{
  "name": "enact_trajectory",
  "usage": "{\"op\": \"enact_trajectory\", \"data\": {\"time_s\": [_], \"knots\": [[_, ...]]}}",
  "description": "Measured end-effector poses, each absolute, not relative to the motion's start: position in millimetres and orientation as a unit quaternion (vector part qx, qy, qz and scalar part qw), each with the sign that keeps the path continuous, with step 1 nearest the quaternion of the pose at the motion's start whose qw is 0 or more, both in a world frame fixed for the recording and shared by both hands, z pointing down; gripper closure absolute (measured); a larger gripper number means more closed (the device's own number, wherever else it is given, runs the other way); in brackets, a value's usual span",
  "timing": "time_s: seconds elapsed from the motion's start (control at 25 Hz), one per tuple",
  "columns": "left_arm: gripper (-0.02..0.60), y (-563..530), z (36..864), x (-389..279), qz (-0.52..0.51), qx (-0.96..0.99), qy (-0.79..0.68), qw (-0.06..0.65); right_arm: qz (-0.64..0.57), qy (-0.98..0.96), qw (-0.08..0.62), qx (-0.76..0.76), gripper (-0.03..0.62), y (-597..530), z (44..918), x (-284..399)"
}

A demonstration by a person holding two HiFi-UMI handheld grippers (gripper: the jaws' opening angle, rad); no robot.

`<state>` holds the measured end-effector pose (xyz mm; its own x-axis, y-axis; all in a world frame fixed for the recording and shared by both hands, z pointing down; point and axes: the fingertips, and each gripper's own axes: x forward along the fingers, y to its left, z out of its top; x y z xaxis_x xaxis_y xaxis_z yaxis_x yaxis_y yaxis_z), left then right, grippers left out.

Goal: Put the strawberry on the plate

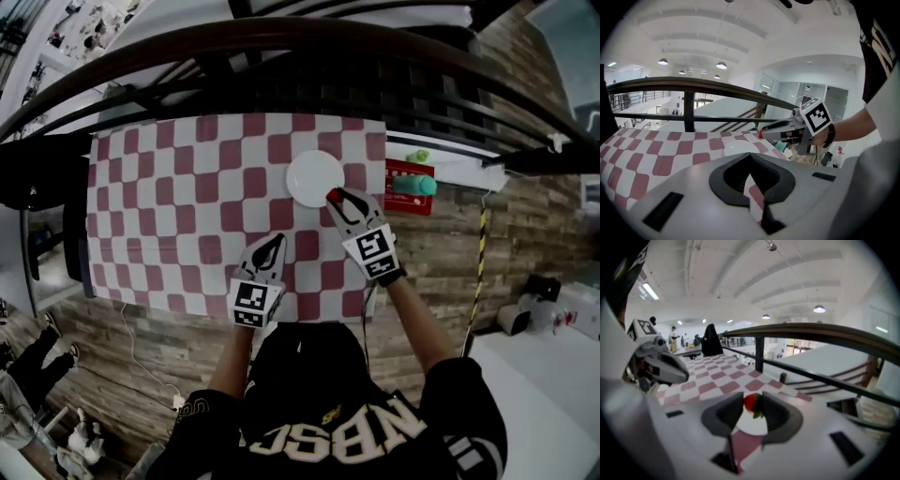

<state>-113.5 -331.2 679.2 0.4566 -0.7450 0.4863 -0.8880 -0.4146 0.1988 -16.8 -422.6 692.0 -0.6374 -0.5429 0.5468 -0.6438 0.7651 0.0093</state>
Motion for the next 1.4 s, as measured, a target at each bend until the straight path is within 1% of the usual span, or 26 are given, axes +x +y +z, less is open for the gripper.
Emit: {"op": "enact_trajectory", "data": {"time_s": [0.24, 0.48, 0.68, 0.84, 0.92, 0.96, 1.04, 1.28, 1.4], "knots": [[0.572, -345, 697, -97, 0.168, 0.84, -0.47, 0.214, 0.099, -0.901, 0.285, 0.312, 0.468, -442, 733, -41], [0.572, -340, 724, -100, 0.18, 0.833, -0.469, 0.23, 0.116, -0.894, 0.306, 0.304, 0.468, -452, 770, -54], [0.572, -338, 738, -94, 0.186, 0.83, -0.463, 0.25, 0.11, -0.886, 0.343, 0.291, 0.468, -457, 793, -56], [0.572, -336, 739, -87, 0.182, 0.828, -0.463, 0.257, 0.11, -0.886, 0.348, 0.286, 0.468, -455, 798, -58], [0.572, -335, 737, -84, 0.173, 0.827, -0.465, 0.265, 0.101, -0.883, 0.362, 0.28, 0.455, -452, 798, -56], [0.572, -333, 736, -84, 0.168, 0.824, -0.467, 0.273, 0.099, -0.882, 0.364, 0.283, 0.437, -450, 795, -54], [0.572, -328, 734, -86, 0.159, 0.819, -0.472, 0.284, 0.107, -0.881, 0.353, 0.296, 0.413, -446, 784, -50], [0.572, -334, 710, -89, 0.136, 0.821, -0.483, 0.272, 0.135, -0.877, 0.3, 0.351, 0.414, -445, 731, -33], [0.572, -333, 685, -90, 0.124, 0.82, -0.494, 0.26, 0.156, -0.88, 0.264, 0.364, 0.414, -425, 699, -27]]}}
